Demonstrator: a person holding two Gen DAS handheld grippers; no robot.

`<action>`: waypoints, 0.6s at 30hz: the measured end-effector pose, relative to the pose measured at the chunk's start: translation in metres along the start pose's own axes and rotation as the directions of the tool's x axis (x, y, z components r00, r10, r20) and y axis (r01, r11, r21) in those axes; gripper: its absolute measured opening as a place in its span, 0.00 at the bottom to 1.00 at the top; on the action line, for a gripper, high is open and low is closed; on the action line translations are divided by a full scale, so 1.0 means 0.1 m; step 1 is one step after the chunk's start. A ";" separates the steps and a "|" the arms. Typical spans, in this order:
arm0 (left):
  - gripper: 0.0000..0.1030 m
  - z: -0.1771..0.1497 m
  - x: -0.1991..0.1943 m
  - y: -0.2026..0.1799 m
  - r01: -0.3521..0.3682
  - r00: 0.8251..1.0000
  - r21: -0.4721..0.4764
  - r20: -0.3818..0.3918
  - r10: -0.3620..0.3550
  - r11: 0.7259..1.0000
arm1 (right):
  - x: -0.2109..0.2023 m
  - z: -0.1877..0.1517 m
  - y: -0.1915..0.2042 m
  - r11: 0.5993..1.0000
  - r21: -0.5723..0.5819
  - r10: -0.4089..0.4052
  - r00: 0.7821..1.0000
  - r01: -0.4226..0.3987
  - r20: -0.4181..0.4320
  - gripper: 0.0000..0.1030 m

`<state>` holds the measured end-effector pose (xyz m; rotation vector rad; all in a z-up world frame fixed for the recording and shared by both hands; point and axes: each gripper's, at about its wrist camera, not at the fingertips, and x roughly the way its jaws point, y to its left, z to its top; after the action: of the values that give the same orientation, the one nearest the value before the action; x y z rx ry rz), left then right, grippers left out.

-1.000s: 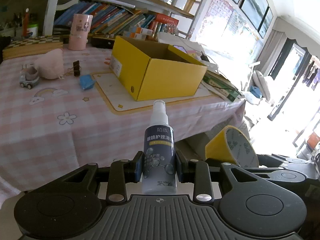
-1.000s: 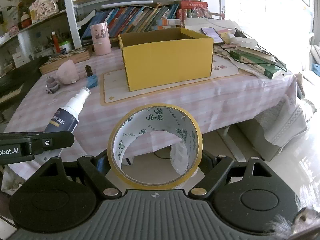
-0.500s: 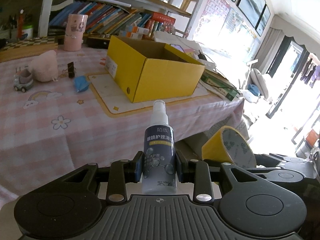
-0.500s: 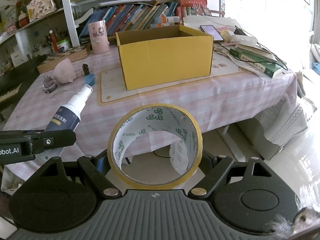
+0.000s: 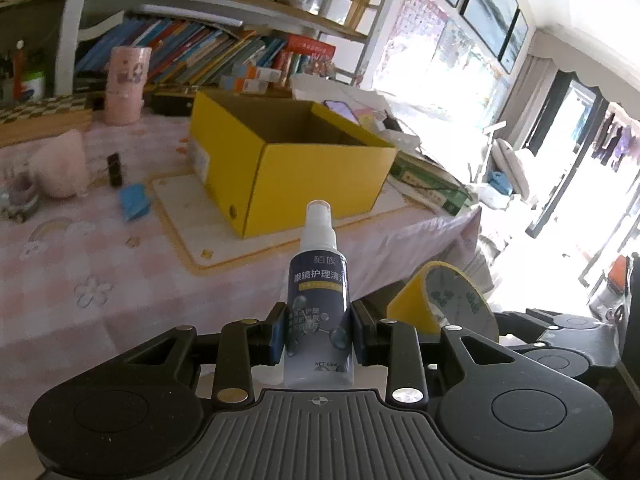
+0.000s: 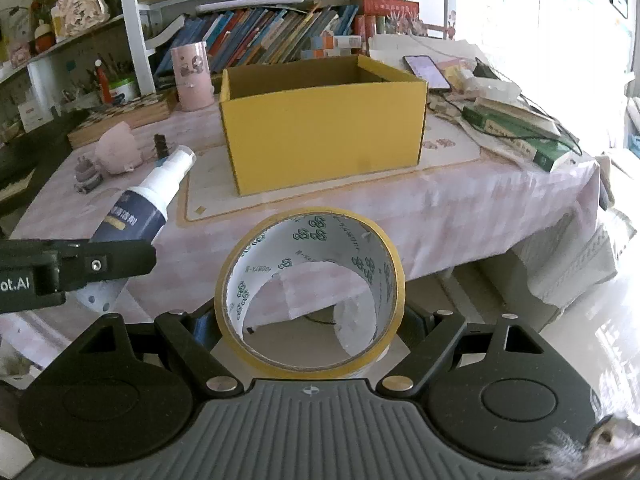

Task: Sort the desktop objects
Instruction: 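Lift the tape roll and spray bottle and carry both toward the yellow box, then lower the tape roll and spray bottle into the yellow box and open both tools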

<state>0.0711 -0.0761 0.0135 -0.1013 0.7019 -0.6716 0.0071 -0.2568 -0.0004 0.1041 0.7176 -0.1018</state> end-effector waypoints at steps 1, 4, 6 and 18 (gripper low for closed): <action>0.30 0.03 0.02 -0.02 0.004 1.000 0.002 0.004 -0.004 1.000 | 0.01 0.03 -0.02 1.000 -0.004 -0.001 1.000 0.001 0.004 0.81; 0.30 0.14 0.08 -0.06 0.015 1.000 0.004 0.020 -0.015 1.000 | 0.04 0.14 -0.09 1.000 -0.022 -0.005 1.000 0.005 0.022 0.81; 0.30 0.23 0.12 -0.09 0.020 0.999 0.005 0.036 -0.020 1.000 | 0.07 0.23 -0.13 0.999 -0.036 -0.004 0.999 0.005 0.035 0.81; 0.30 0.78 0.36 -0.22 -0.001 0.990 0.003 0.141 0.000 1.000 | 0.30 1.03 -0.40 0.991 -0.118 0.074 0.990 -0.060 0.124 0.81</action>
<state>0.1283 -0.1258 0.0594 -0.1445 0.5653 -0.6582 0.0913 -0.3118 0.0541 0.0123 0.5899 -0.0030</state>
